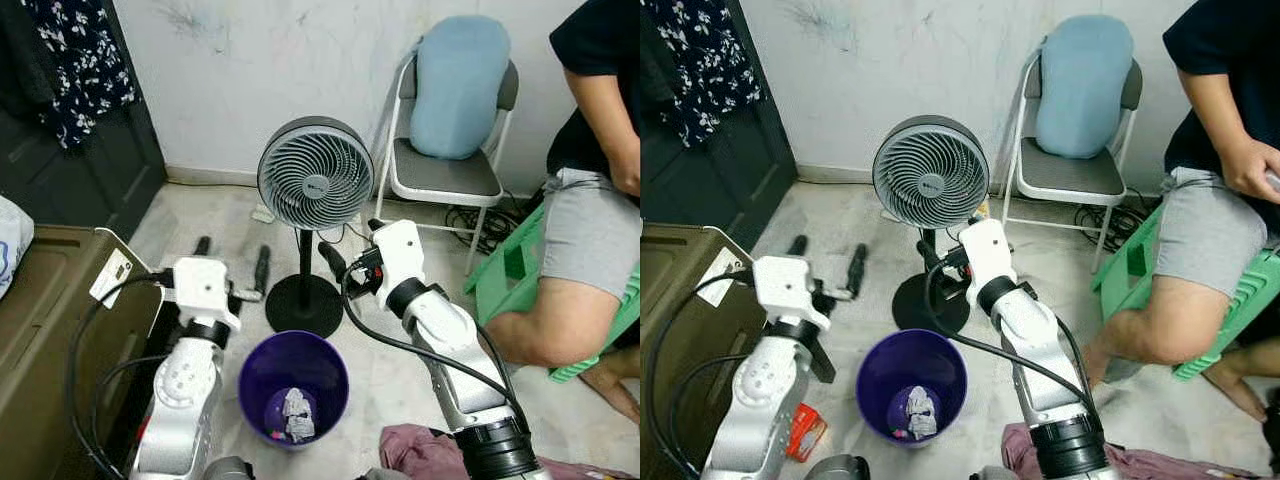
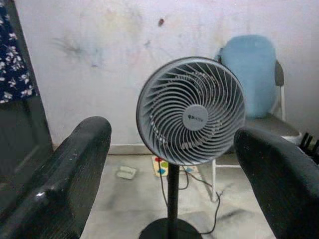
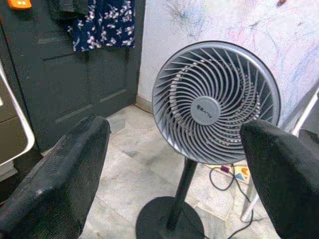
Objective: Clean up the room
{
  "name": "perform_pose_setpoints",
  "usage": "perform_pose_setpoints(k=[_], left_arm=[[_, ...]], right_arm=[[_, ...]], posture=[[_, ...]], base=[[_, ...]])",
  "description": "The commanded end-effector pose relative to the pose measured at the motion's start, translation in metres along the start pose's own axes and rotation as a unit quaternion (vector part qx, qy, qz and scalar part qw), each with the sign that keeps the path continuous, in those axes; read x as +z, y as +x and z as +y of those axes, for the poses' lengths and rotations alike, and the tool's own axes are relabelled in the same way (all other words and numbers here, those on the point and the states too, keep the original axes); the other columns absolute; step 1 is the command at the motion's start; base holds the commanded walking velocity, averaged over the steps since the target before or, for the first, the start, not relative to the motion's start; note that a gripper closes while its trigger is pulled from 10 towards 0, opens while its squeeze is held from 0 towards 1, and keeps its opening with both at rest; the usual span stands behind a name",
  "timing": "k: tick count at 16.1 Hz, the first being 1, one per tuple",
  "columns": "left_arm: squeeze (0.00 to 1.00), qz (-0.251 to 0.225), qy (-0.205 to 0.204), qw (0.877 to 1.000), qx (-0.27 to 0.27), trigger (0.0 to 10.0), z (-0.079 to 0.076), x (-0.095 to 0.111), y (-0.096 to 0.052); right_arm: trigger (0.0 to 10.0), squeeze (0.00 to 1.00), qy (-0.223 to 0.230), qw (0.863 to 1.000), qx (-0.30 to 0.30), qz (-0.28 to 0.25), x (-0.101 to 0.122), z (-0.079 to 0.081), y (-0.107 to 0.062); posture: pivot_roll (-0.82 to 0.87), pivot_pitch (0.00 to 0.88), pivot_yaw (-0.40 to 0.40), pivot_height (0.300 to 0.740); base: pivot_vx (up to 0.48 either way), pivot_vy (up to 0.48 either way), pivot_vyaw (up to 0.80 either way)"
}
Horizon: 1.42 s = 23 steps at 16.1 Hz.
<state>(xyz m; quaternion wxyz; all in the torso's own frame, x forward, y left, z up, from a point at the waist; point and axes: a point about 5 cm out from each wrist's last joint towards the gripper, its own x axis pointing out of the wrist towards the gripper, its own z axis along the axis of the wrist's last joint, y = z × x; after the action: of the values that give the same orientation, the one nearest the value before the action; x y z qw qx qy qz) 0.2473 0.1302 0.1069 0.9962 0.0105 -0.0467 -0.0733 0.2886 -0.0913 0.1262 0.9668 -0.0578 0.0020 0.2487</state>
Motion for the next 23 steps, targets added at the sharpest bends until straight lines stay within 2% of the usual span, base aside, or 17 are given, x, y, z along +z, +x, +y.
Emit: perform_pose_setpoints(k=[1, 2, 4, 5, 7, 9, 10, 12, 14, 15, 16, 17, 18, 19, 20, 21, 23], left_arm=[[0.00, 0.010, 0.007, 1.000, 0.001, 10.0, 0.001, -0.004, -0.001], [0.00, 0.022, 0.022, 0.999, 0.022, 10.0, 0.012, -0.008, -0.001], [0.00, 0.032, 0.024, 0.998, 0.050, 10.0, 0.029, -0.010, -0.004], [0.00, 0.039, 0.012, 0.996, 0.076, 10.0, 0.043, -0.011, -0.014], [0.00, 0.070, 0.023, 0.991, 0.112, 10.0, 0.064, -0.022, -0.042], [0.00, 0.082, 0.009, 0.982, 0.169, 10.0, 0.088, -0.029, -0.054], [0.00, 0.089, 0.003, 0.978, 0.188, 10.0, 0.095, -0.034, -0.056], [0.00, 0.092, -0.005, 0.977, 0.193, 10.0, 0.098, -0.035, -0.055], [0.00, 0.059, -0.077, 0.976, 0.193, 10.0, 0.101, -0.024, -0.045], [0.00, 0.052, -0.088, 0.976, 0.192, 10.0, 0.101, -0.021, -0.043], [0.00, 0.044, -0.087, 0.978, 0.185, 10.0, 0.102, -0.016, -0.039], [0.00, 0.055, -0.059, 0.982, 0.172, 10.0, 0.101, -0.020, -0.040], [0.00, 0.064, -0.034, 0.983, 0.171, 10.0, 0.101, -0.024, -0.041], [0.00, 0.071, -0.033, 0.983, 0.165, 10.0, 0.099, -0.027, -0.041], [0.00, 0.067, -0.037, 0.987, 0.140, 10.0, 0.094, -0.023, -0.037], [0.00, 0.037, -0.091, 0.992, 0.081, 10.0, 0.078, -0.011, -0.028], [0.00, 0.021, -0.088, 0.996, 0.023, 10.0, 0.060, -0.001, -0.016]], right_arm=[[10.0, 0.75, -0.001, 1.000, -0.002, -0.001, 0.000, -0.001, 0.002], [10.0, 0.70, -0.003, 1.000, -0.007, -0.003, 0.001, -0.005, 0.003], [10.0, 0.69, -0.003, 1.000, -0.028, -0.008, 0.003, -0.015, 0.003], [10.0, 0.69, -0.004, 0.999, -0.046, -0.009, 0.003, -0.026, 0.000], [10.0, 0.69, -0.011, 0.998, -0.059, 0.008, -0.004, -0.041, -0.008], [10.0, 0.68, -0.012, 0.997, -0.076, 0.017, -0.010, -0.051, -0.009], [10.0, 0.69, -0.009, 0.997, -0.081, 0.016, -0.010, -0.052, -0.006], [10.0, 0.69, -0.012, 0.997, -0.080, 0.012, -0.009, -0.051, -0.001], [10.0, 0.63, -0.026, 0.996, -0.086, 0.014, -0.014, -0.053, 0.002], [10.0, 0.61, -0.023, 0.996, -0.090, 0.016, -0.016, -0.054, 0.003], [10.0, 0.54, -0.019, 0.995, -0.094, 0.017, -0.018, -0.056, 0.005], [10.0, 0.40, -0.021, 0.995, -0.097, 0.013, -0.017, -0.055, 0.008], [10.0, 0.30, -0.021, 0.995, -0.099, 0.007, -0.014, -0.055, 0.009], [10.0, 0.29, -0.022, 0.995, -0.099, 0.001, -0.012, -0.055, 0.010], [10.0, 0.17, -0.025, 0.994, -0.105, -0.006, -0.010, -0.057, 0.010], [10.0, 0.15, -0.021, 0.992, -0.122, -0.012, -0.006, -0.064, 0.007], [10.0, 0.11, -0.022, 0.992, -0.126, -0.016, -0.006, -0.064, 0.005]], posture=[[-0.08, 0.000, -0.014, 0.740], [-0.08, 0.000, -0.014, 0.740], [-0.08, 0.000, -0.014, 0.740], [-0.07, 0.000, -0.017, 0.740], [-0.06, 0.000, -0.022, 0.740], [-0.04, 0.000, -0.030, 0.740], [-0.04, 0.000, -0.034, 0.740], [-0.04, 0.000, -0.040, 0.740], [-0.02, 0.000, -0.048, 0.740], [-0.02, 0.000, -0.050, 0.740], [-0.01, 0.000, -0.050, 0.740], [-0.02, 0.000, -0.046, 0.740], [-0.02, 0.000, -0.042, 0.740], [-0.04, 0.000, -0.031, 0.740], [-0.05, 0.002, -0.022, 0.740], [-0.05, 0.002, -0.017, 0.740], [-0.06, 0.002, -0.011, 0.740]], base=[[0.000, 0.000, 0.00], [0.000, 0.000, 0.00], [0.000, 0.000, 0.00], [0.000, 0.000, 0.00], [0.000, 0.000, 0.00], [0.000, 0.000, 0.00], [0.000, 0.000, 0.00], [0.000, 0.000, 0.00], [0.000, 0.000, 0.00], [0.000, 0.000, 0.00], [0.000, 0.000, 0.00], [0.000, 0.000, 0.00], [0.000, 0.000, 0.00], [0.000, 0.000, 0.00], [0.000, 0.000, 0.00], [0.000, 0.000, 0.00], [0.000, 0.000, 0.00]])
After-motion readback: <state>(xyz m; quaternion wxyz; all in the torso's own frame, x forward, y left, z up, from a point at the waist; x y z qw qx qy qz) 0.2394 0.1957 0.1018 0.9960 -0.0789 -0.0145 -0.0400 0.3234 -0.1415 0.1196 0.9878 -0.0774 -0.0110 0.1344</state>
